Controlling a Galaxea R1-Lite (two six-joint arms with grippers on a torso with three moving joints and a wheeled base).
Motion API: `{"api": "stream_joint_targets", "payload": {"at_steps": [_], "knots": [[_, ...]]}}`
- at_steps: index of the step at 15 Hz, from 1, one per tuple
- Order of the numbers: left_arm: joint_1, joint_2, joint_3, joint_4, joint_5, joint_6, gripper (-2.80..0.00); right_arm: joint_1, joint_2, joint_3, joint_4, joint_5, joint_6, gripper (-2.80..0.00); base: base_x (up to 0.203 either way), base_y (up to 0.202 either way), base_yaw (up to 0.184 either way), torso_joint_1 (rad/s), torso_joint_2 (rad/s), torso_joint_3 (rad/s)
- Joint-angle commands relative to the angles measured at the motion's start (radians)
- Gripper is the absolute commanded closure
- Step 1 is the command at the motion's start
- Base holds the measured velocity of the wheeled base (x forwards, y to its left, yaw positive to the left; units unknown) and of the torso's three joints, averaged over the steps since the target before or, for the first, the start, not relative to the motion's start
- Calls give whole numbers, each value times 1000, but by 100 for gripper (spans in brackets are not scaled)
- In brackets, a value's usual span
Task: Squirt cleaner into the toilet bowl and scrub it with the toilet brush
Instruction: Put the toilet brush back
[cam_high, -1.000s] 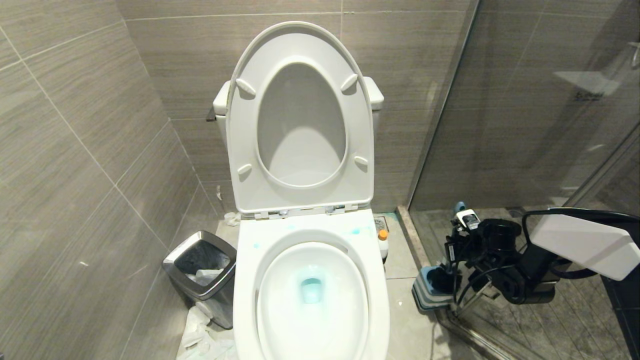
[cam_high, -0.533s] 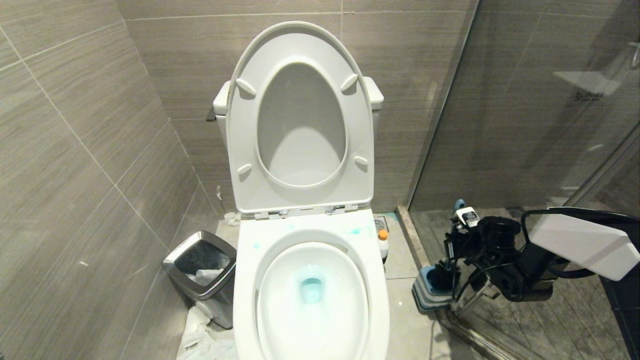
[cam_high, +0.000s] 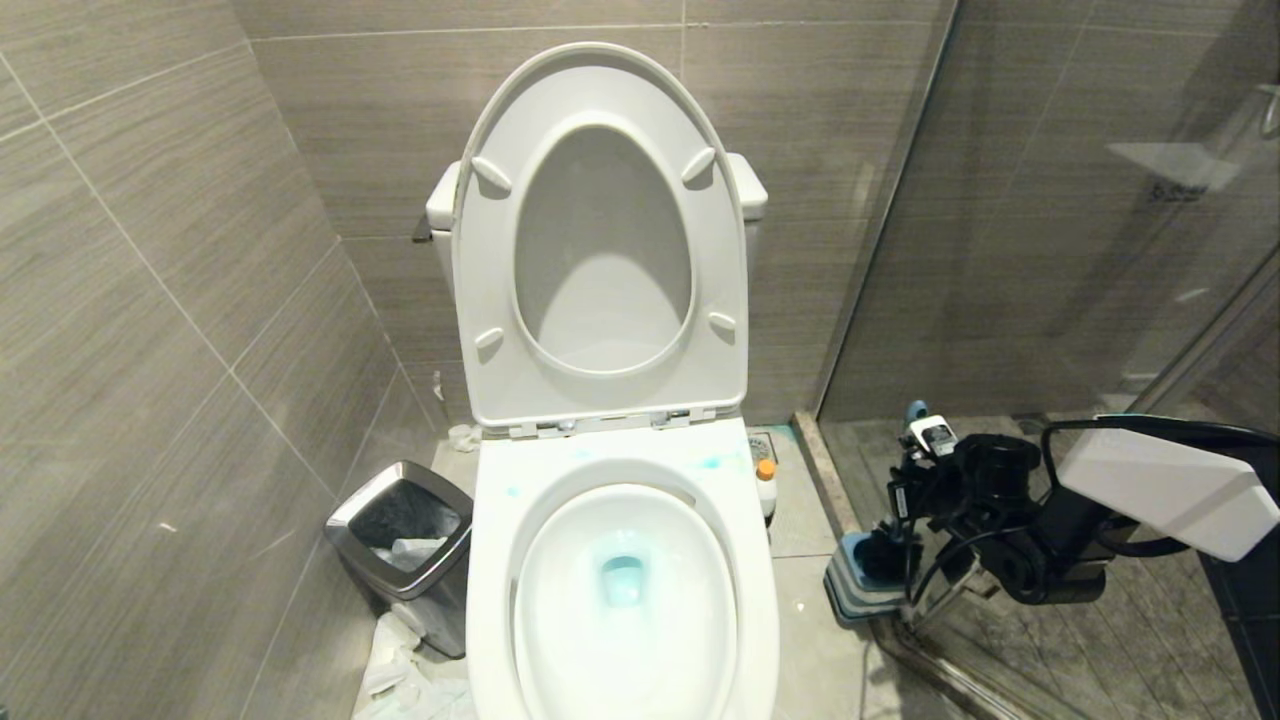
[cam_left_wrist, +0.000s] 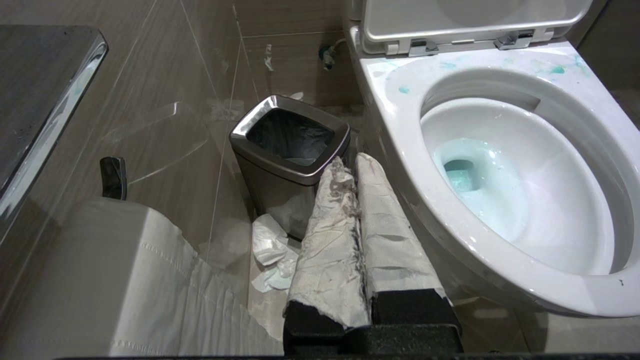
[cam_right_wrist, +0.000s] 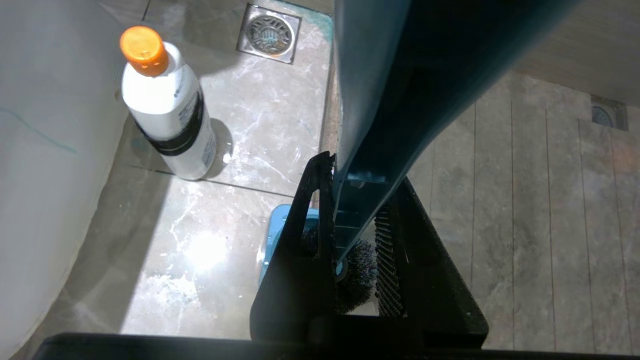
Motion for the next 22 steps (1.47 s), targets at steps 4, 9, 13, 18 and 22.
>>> {"api": "stream_joint_targets", "payload": {"at_steps": [4,9,13,18,22], "knots": [[0,1,-1,0,-1,4,0,20,-2,-6,-7,0,-4,0,0,0,0,0,0,0],[0,1,-2,0,-2,3,0,20,-2,-7,-7,0,-4,0,0,0,0,0,0,0],[0,1,0,0,0,1,0,20,-2,-15,-7,0,-4,0,0,0,0,5,3,-93],[0,1,0,0,0,3,0,20,-8,-16,-7,-1,-5,0,0,0,0,0,1,-186],[0,1,0,0,-2,3,0,20,-17,-15,-8,-1,-5,0,0,0,0,4,1,-87]]}}
